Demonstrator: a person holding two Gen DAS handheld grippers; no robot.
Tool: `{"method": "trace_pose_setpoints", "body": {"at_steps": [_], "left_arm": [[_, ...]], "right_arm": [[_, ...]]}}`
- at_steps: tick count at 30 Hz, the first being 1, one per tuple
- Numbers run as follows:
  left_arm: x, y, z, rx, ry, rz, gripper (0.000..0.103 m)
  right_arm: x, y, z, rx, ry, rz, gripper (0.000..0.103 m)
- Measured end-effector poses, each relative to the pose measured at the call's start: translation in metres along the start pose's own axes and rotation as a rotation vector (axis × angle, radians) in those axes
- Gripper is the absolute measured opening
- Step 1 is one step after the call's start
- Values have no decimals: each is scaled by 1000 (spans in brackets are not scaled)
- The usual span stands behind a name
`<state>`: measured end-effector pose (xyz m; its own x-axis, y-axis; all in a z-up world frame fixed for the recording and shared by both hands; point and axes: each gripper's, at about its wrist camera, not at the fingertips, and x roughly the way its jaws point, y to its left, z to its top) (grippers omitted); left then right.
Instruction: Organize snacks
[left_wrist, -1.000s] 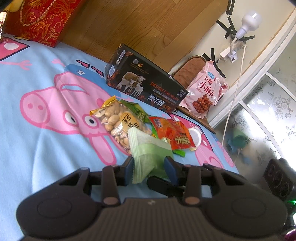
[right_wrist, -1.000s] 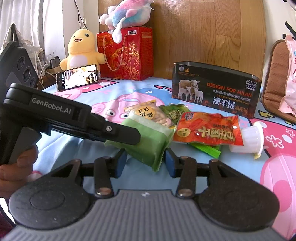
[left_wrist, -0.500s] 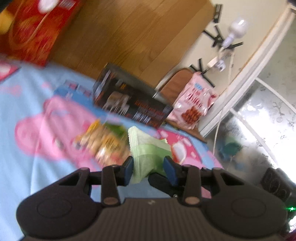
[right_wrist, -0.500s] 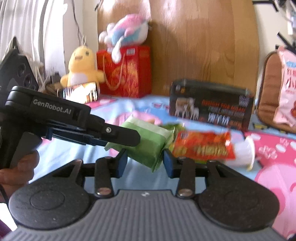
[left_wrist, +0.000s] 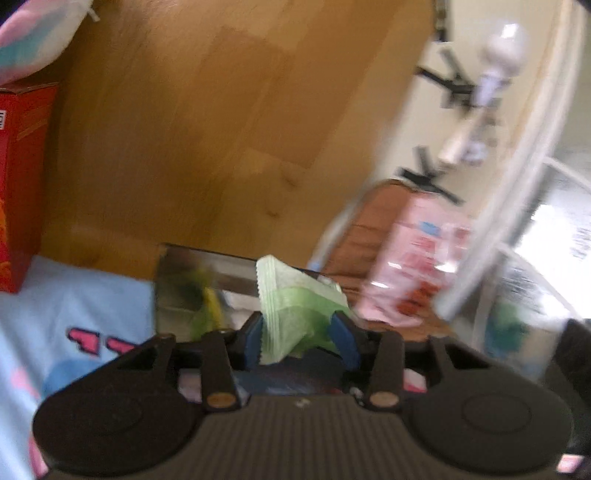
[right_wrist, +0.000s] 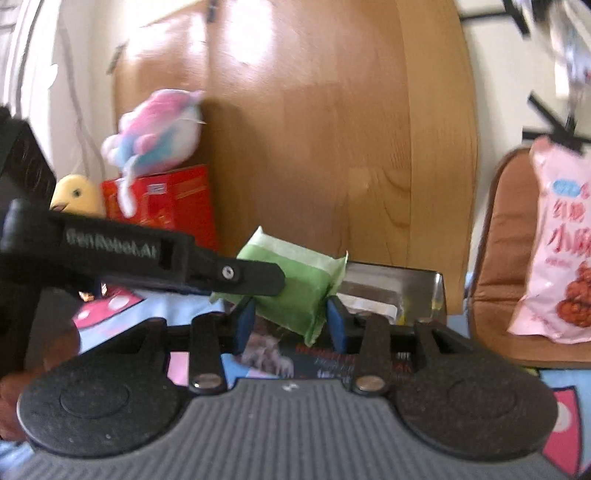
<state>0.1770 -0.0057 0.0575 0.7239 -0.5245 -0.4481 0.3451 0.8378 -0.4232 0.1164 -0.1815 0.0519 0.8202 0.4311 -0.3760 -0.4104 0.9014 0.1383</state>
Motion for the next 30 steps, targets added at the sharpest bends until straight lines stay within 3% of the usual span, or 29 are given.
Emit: {"method": "trace_pose_setpoints", "body": {"at_steps": [3,7,13,18,21,23,26,30], "left_arm": [[6,11,6,-21,0,53,43],[-28,14,-10,-18,-27,-19,43],[-51,10,-69,-73,115,-122,45],[-40,9,-104,-136,225,-137,47],[-37,-1,-120,-109,265,-90,45],[-39,-8,-130,-101,291,-106,45],[-53,-13,-141,-67,278,-94,45],[-71,-6,-149,-119,268,-125,44]], "right_arm": [[20,-14,6,41,29,10,49],[-7,-31,-2,91,-10,18,49],[-63,-57,-45,207,49,45,48],[-79,-46,-69,196,100,20,48],[-74,-40,-82,223,145,28,48],[-80,-30,-88,202,130,-5,48],[-97,-14,-96,146,116,-10,50],[-116,-6,-108,112,123,3,50]]}}
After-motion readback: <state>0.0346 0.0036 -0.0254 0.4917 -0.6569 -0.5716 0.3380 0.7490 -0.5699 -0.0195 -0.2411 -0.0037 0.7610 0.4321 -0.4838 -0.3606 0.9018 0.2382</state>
